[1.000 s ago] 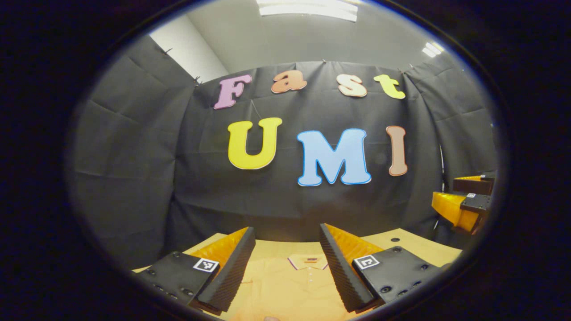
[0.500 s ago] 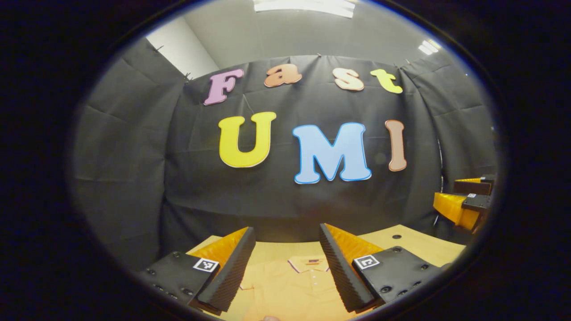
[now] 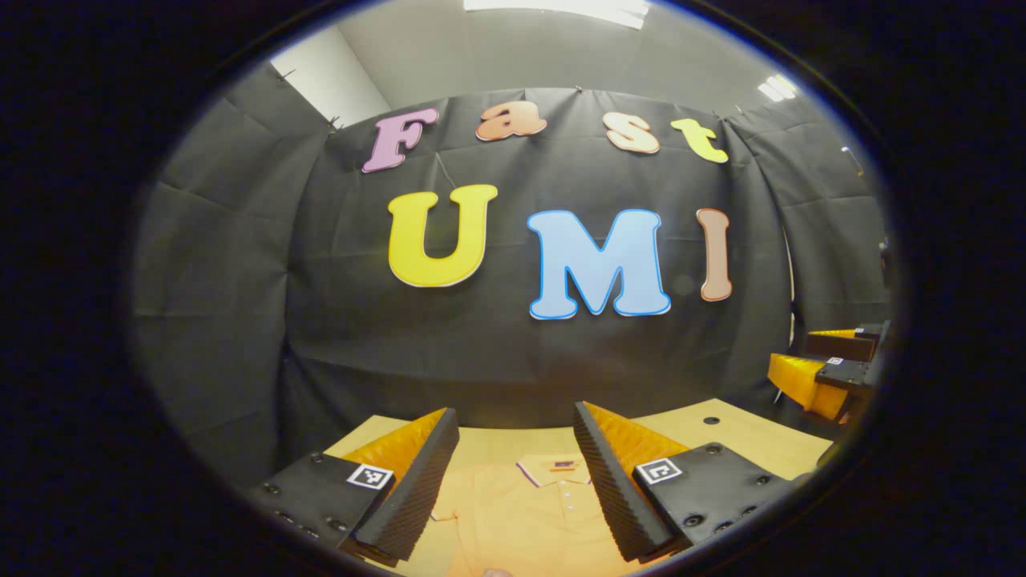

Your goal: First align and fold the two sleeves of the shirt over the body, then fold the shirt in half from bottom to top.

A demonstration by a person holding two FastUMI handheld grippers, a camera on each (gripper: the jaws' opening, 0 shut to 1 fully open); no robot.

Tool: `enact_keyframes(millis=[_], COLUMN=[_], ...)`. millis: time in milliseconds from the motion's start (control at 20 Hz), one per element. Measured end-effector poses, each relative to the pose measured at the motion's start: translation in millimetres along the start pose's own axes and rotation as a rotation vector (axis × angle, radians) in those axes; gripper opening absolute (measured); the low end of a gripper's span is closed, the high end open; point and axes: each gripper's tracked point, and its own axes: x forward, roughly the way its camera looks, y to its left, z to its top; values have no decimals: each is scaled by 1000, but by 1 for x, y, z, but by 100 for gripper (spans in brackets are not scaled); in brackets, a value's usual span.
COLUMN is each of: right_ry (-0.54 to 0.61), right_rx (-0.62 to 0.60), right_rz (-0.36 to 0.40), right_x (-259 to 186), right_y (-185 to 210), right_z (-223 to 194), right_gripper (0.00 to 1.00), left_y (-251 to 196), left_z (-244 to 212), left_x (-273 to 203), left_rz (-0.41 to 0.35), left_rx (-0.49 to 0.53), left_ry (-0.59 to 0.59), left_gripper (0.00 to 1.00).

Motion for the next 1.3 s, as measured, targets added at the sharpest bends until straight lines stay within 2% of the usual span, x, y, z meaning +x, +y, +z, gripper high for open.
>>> enact_keyframes(millis=[400, 600, 950, 1300], right_ry=[219, 332, 475, 643], right_rx=[55, 41, 44, 107], right_rz=[27, 6, -29, -86], right_x=[59, 92, 138, 169], right_y=[9, 4, -7, -24], right_z=[-74, -118, -183, -249], right_gripper=[96, 96, 96, 96], left_y=[8, 12, 31, 40], left_z=[-17, -27, -39, -51], left_x=[15, 21, 25, 29], left_rz=[-17, -14, 33, 49], left_rx=[4, -5, 3, 7], left_ry=[28, 53, 89, 122], left_gripper=[95, 95, 95, 96])
